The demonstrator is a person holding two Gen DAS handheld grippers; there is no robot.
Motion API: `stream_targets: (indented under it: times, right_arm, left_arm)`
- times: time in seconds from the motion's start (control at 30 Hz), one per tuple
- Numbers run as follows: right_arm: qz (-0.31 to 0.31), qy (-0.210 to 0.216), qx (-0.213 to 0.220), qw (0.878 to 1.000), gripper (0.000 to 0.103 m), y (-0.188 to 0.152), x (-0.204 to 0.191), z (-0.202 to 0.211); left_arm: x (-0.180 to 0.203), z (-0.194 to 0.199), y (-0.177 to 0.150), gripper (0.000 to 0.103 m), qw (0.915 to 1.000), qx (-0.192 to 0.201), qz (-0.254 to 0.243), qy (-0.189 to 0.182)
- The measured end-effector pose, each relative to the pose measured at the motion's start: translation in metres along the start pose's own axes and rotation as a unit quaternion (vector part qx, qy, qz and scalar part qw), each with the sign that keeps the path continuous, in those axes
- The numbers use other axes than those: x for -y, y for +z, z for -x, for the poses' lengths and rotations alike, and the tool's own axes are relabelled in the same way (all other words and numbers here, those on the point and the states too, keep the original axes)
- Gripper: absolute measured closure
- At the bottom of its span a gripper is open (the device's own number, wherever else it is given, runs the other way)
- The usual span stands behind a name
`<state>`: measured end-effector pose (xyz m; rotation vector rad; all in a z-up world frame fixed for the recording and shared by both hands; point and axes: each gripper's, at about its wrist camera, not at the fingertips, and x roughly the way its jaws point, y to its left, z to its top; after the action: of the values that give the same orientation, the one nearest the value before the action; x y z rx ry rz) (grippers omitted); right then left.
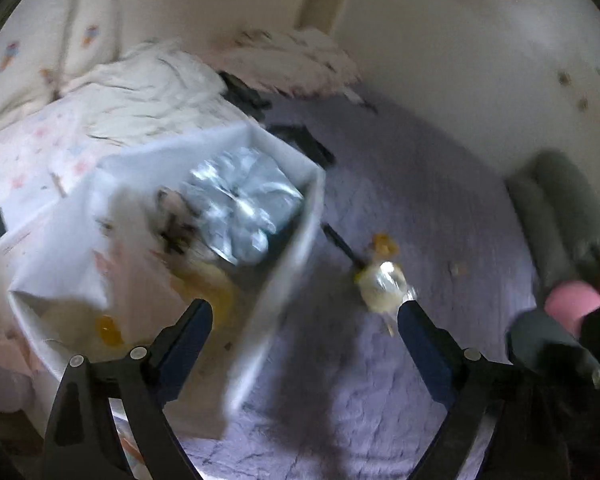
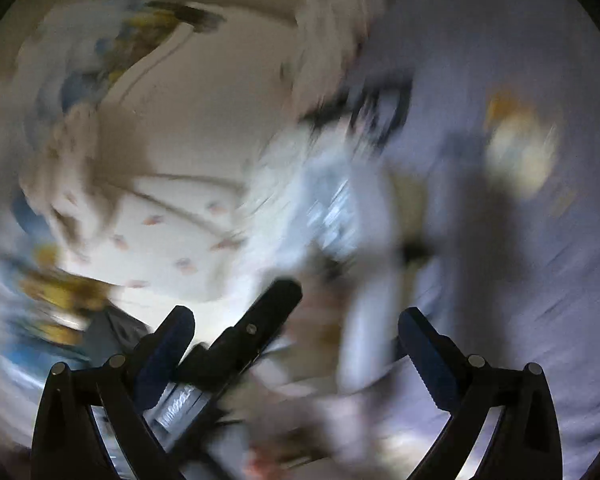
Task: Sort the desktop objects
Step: 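Carry the bread bag to the white paper bag and drop it in, then reach the right gripper to the small beige block and grasp it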
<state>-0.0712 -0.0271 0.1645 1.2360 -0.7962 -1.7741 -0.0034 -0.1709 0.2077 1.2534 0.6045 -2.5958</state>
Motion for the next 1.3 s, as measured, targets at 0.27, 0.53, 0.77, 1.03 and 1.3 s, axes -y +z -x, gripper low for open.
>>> stream_targets:
  times: [0.27, 0.53, 0.77, 1.03, 1.3]
  right_arm:
    - [0.135, -0.071, 0.133, 0.979, 0.0, -0.052, -0.039, 0.061]
    - [0.096, -0.031, 0.148, 0.984, 0.0, -0.065, -0.036, 0.063]
    - [0.088, -0.037, 0.172, 0.98, 0.0, -0.065, -0.035, 0.067]
    - [0.064, -0.089, 0.21, 0.971, 0.0, -0.075, -0.019, 0.089]
    - [0.005, -0.106, 0.238, 0.965, 0.0, -0.073, 0.048, 0.104]
  left_arm:
    - [0.023, 0.001, -0.005, 0.01, 0.9992, 0.005, -0.038, 0.005]
    - [0.028, 0.004, -0.008, 0.01, 0.9988, 0.022, -0.04, 0.017]
    - [0.034, -0.008, -0.01, 0.01, 0.999, 0.005, -0.033, 0.031]
    - [0.069, -0.032, -0.024, 0.01, 0.9971, -0.029, -0.07, 0.007]
    - [0.111, -0.097, -0.051, 0.01, 0.9865, -0.102, -0.125, 0.027]
